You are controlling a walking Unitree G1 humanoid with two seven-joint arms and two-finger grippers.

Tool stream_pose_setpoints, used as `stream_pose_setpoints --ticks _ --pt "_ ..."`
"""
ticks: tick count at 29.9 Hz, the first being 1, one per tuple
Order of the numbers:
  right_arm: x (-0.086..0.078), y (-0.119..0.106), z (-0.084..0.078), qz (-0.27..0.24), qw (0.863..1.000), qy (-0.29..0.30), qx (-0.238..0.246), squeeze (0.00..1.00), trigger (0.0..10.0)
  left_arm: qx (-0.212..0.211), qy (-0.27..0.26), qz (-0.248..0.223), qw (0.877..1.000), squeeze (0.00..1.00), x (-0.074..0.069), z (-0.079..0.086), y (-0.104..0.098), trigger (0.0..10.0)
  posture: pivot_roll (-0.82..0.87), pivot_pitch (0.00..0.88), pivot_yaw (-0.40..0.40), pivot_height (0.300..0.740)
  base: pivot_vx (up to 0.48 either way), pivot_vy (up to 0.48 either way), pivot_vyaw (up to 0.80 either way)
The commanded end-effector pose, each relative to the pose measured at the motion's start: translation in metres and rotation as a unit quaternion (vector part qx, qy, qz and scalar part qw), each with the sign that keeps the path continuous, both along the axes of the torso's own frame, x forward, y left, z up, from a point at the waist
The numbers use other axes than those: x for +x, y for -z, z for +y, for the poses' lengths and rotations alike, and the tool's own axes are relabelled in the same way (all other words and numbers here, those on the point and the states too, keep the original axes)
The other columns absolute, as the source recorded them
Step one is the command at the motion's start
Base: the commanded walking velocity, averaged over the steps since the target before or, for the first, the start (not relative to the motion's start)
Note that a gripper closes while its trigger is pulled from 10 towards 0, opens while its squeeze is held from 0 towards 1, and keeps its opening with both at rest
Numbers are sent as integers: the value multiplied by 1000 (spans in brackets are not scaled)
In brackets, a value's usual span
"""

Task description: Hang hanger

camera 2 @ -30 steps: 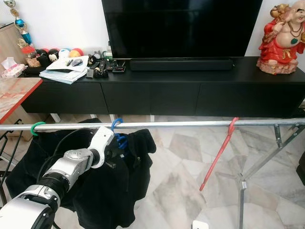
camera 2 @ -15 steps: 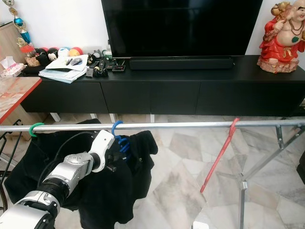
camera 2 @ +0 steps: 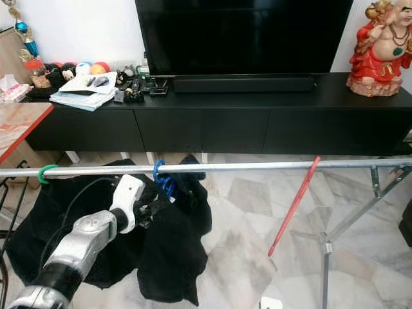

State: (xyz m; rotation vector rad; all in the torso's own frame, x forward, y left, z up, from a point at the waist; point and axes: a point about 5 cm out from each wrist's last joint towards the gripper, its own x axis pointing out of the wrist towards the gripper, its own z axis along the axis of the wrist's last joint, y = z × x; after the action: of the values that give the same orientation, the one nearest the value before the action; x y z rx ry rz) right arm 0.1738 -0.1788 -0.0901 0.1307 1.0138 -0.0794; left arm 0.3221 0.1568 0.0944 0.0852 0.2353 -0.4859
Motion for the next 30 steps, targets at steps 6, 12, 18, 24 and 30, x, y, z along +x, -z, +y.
stream_pose_setpoints --ticks 6,12,18,24,30 --pt "2 -1 -1 2 1000 -10 -2 0 10000 -23 -73 -59 995 0 -24 23 -17 10000 168 7 20 740 0 0 0" --pt "5 -2 -2 0 1000 -14 -6 0 10000 3 -180 -87 980 0 -49 45 -16 10000 188 0 -2 740 0 0 0" --pt "7 -3 -1 -4 1000 -19 -4 0 10000 9 -185 -68 980 0 -54 40 -11 10000 187 0 -8 740 0 43 0" --pt "7 -3 0 -5 1000 -18 -3 0 10000 8 -185 -67 980 0 -51 38 -14 10000 177 0 2 740 0 389 0" --pt "7 -3 0 -2 1000 -18 -3 0 10000 8 -181 -63 982 0 -52 33 -15 10000 172 0 6 740 0 480 0"
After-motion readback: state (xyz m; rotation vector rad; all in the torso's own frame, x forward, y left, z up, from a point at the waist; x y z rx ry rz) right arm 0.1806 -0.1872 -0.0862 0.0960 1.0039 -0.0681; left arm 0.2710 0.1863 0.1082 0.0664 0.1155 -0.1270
